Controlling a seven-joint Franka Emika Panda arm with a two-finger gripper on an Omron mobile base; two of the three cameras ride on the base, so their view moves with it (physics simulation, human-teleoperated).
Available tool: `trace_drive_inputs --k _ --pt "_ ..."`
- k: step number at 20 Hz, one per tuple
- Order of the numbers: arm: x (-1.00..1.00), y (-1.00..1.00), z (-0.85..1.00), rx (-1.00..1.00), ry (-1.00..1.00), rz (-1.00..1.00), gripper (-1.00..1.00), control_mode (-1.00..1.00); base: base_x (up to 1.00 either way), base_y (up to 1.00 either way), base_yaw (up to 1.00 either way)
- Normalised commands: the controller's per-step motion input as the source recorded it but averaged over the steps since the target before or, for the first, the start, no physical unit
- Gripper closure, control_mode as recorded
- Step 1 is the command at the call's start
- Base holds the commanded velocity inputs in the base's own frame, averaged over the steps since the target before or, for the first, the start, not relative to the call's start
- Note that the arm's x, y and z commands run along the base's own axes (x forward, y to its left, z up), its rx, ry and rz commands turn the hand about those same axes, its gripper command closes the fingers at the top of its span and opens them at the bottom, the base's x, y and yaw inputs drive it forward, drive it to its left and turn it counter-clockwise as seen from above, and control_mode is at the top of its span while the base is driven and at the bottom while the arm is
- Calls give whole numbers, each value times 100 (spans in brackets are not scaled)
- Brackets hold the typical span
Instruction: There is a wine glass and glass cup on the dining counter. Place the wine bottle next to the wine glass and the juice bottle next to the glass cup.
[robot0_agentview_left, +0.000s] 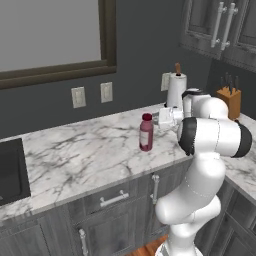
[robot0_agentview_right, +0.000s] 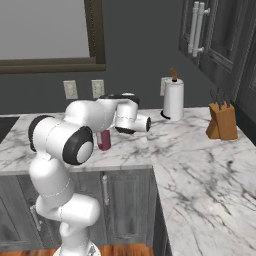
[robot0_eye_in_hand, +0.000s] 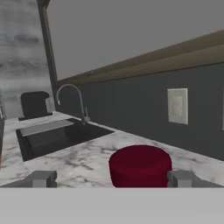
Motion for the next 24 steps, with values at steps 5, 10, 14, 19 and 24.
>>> trace_drive_inputs --k 5,10,14,19,24 --pt "-2 0 0 0 -2 0 -100 -100 0 0 0" --pt "14 0 -1 0 0 0 -100 -100 0 0 0" --pt "12 0 -5 0 0 0 -100 -100 0 0 0" --pt "13 5 -10 0 0 0 -100 -100 0 0 0" --pt "6 11 0 0 0 0 -100 -100 0 0 0"
